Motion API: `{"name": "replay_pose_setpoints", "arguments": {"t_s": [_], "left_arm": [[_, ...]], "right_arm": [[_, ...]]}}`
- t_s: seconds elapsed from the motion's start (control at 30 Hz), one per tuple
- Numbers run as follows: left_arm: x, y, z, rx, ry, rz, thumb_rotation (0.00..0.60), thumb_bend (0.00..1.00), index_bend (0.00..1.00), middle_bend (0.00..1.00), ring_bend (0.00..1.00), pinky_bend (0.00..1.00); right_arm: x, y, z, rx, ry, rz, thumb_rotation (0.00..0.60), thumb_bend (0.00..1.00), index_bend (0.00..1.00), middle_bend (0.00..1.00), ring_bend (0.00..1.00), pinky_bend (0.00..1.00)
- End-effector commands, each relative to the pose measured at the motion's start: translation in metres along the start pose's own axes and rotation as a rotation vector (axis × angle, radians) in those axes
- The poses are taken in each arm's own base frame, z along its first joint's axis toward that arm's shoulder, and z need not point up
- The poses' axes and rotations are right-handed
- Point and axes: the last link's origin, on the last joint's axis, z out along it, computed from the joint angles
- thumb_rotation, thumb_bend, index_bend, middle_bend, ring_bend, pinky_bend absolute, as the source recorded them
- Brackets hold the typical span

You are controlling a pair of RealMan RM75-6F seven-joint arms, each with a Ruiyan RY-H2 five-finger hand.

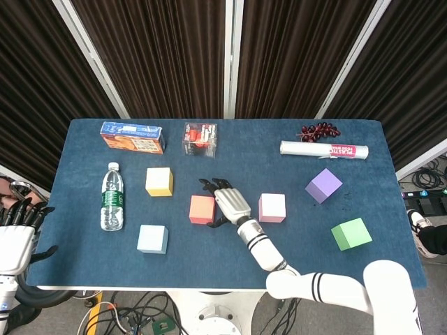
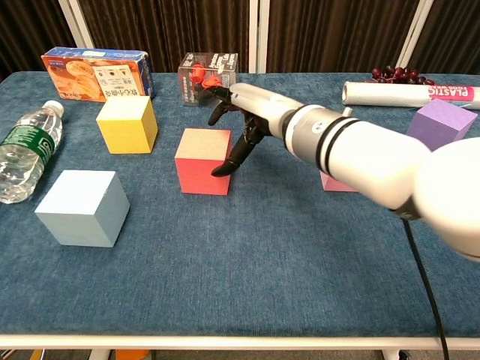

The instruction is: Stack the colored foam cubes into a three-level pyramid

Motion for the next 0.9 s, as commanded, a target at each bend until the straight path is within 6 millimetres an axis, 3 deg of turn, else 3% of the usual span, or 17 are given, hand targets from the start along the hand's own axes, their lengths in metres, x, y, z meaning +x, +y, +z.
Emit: {"name": "replay_pose_setpoints", "arguments": {"t_s": [0.03,0.17,0.53,0.9], "left_arm": [[-0.001,-0.002,0.0,0.002,-0.003,-0.005,0.6,0.0,0.21,0.15,0.05,0.08],[-0.002,-0.005,-0.001,0.01,-0.003,-0.01,0.6,0.0,0.21,0.15,0.05,0.08],[-0.004,-0.003,0.0,0.001,-0.007,-0.016,0.6,0.0,0.21,0.15,0.05,0.08],[-0.005,0.0,0.001,0.007,-0.016,-0.016,0.6,0.0,0.21,0.15,0.05,0.08]], "right_arm": [[-0.007,-0.003,0.007,0.002,0.036,-0.007,0.6,0.12,0.07,0.38,0.04,0.01],[-0.002,0.003,0.007,0.004,0.08,0.001,0.6,0.17,0.13,0.45,0.1,0.01],[0.063,0.047,-0.005,-0.033,0.161,-0.028,0.6,0.17,0.13,0.44,0.1,0.01],[0.067,0.069,0.004,-0.027,0.095,-0.066,0.6,0.16,0.13,0.43,0.1,0.01]]}}
